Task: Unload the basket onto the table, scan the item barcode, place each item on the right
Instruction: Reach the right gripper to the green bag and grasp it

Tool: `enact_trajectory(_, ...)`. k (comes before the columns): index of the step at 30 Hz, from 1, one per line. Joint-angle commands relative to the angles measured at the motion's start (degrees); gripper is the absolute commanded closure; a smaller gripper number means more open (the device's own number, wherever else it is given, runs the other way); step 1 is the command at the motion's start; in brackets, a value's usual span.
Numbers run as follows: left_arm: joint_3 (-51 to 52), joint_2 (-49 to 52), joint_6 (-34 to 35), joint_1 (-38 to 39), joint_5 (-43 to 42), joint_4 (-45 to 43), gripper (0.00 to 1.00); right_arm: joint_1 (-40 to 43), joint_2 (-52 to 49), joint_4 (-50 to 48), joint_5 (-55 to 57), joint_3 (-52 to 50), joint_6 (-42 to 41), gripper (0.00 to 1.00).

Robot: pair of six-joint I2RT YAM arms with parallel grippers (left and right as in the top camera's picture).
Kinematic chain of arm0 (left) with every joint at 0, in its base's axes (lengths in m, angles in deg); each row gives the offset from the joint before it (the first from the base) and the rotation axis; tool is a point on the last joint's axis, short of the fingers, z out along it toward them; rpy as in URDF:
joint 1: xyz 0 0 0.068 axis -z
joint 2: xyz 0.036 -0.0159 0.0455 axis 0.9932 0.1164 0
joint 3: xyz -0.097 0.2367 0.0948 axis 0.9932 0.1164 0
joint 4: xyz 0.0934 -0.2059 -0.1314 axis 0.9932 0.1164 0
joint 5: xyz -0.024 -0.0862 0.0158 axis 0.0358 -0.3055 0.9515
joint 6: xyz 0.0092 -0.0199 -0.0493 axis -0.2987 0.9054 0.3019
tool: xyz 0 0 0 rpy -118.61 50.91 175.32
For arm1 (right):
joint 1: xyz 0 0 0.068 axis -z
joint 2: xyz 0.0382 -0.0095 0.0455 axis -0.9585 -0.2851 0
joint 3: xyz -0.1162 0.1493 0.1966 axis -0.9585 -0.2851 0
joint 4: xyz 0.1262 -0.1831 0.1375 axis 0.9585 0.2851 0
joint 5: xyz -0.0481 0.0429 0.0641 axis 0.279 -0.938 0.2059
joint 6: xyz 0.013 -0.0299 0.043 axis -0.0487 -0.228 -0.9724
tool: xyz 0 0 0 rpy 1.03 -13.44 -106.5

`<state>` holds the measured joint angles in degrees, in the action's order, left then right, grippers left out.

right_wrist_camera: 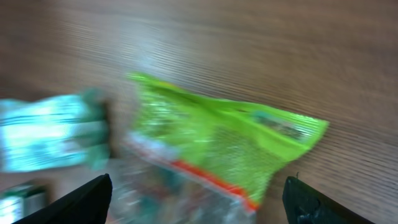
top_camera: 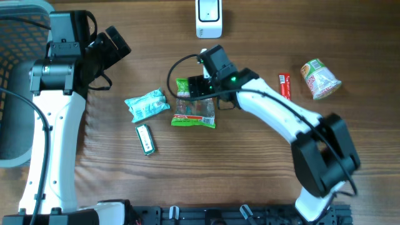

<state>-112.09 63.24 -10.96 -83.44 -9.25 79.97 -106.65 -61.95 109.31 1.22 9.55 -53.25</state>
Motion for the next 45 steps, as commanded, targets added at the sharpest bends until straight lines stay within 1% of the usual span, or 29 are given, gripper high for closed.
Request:
enact_trajectory(1, -0.9, -1.0, -1.1, -0.3, -0.3, -0.1, 0.00, 2.9, -5.7, -0.9, -4.7, -0.9, -0.6, 0.12)
enact_trajectory(6, -0.9, -1.0, -1.1, -0.3, -0.3, -0.1, 0.00, 2.9, -12.3, -5.5, -12.7, -0.9, 2.5, 0.14)
enact_trajectory(7, -0.9, -1.0, -1.1, -0.3, -0.3, -0.1, 0.00, 2.8, -13.3, -5.4, -13.5, -0.9, 2.6, 0.24)
enact_trajectory(8, -0.9, -1.0, -1.1, -0.3, -0.3, -0.1, 0.00, 2.8, -13.3, -4.8, -13.5, -0.9, 2.9, 0.40)
enact_trajectory(9, -0.9, -1.0, -1.1, -0.3, -0.3, -0.1, 0.00, 2.9, -13.0, -4.4, -13.5, -0.9, 3.0, 0.65)
enact_trajectory(10, -0.9, -1.0, -1.1, -0.3, -0.3, -0.1, 0.00, 3.1, -12.2, -4.0, -13.5, -0.9, 2.9, 0.86)
enact_trajectory(11, -0.9, -1.0, -1.1, -0.3, -0.3, -0.1, 0.00, 3.5, -11.6, -3.8, -13.5, -0.9, 2.8, 0.96)
enact_trajectory(17, -0.9, -1.0, -1.1, -0.3, -0.3, -0.1, 0.00, 6.6, -2.3, -0.5, -13.5, -0.9, 2.5, 0.96)
enact_trajectory(20, -0.9, -1.0, -1.1, -0.3, -0.3, -0.1, 0.00, 8.8, 2.2, 2.3, -13.4, -0.9, -2.3, 0.96)
enact_trajectory(21, -0.9, -1.0, -1.1, -0.3, -0.3, -0.1, 0.00, 9.7, 3.3, 3.6, -13.5, -0.9, -5.4, 0.96)
enact_trajectory(25, -0.9, -1.0, -1.1, -0.3, -0.3, -0.1, 0.00, 10.7, 3.4, 7.1, -13.0, -1.4, -14.8, 0.96)
enact_trajectory(28, -0.9, -1.0, -1.1, -0.3, -0.3, -0.1, 0.00, 10.0, 3.4, 6.4, -11.5, -4.3, -20.9, 0.96)
enact_trajectory(31, -0.9, -1.0, -1.1, -0.3, -0.3, -0.1, 0.00, 9.6, 3.4, 4.3, -8.6, -8.6, -30.1, 0.96)
enact_trajectory(35, -0.9, -1.0, -1.1, -0.3, -0.3, -0.1, 0.00, 9.6, 3.4, -1.1, -8.1, -13.3, -31.7, 0.96)
enact_trajectory(36, -0.9, -1.0, -1.1, -0.3, -0.3, -0.1, 0.00, 9.6, 3.4, -2.3, -8.1, -14.3, -31.5, 0.94)
enact_trajectory(37, -0.9, -1.0, -1.1, -0.3, -0.3, -0.1, 0.00, 9.6, 3.4, -3.0, -8.0, -15.0, -31.5, 0.61)
enact_trajectory(38, -0.9, -1.0, -1.1, -0.3, -0.3, -0.1, 0.00, 9.6, 3.4, -3.7, -7.7, -15.6, -30.9, 0.43)
enact_trajectory(39, -0.9, -1.0, -1.1, -0.3, -0.3, -0.1, 0.00, 9.6, 3.4, -4.4, -7.7, -16.0, -28.6, 0.38)
enact_trajectory(40, -0.9, -1.0, -1.1, -0.3, -0.3, -0.1, 0.00, 9.7, 3.4, -5.5, -7.7, -16.0, -24.4, 0.26)
enact_trajectory(41, -0.9, -1.0, -1.1, -0.3, -0.3, -0.1, 0.00, 9.7, 3.4, -6.2, -7.7, -16.0, -21.7, 0.20)
enact_trajectory(42, -0.9, -1.0, -1.1, -0.3, -0.3, -0.1, 0.00, 9.7, 3.4, -6.7, -7.7, -16.0, -19.7, 0.18)
enact_trajectory(45, -0.9, -1.0, -1.1, -0.3, -0.3, -0.1, 0.00, 9.7, 3.4, -7.0, -7.7, -16.1, -18.6, 0.17)
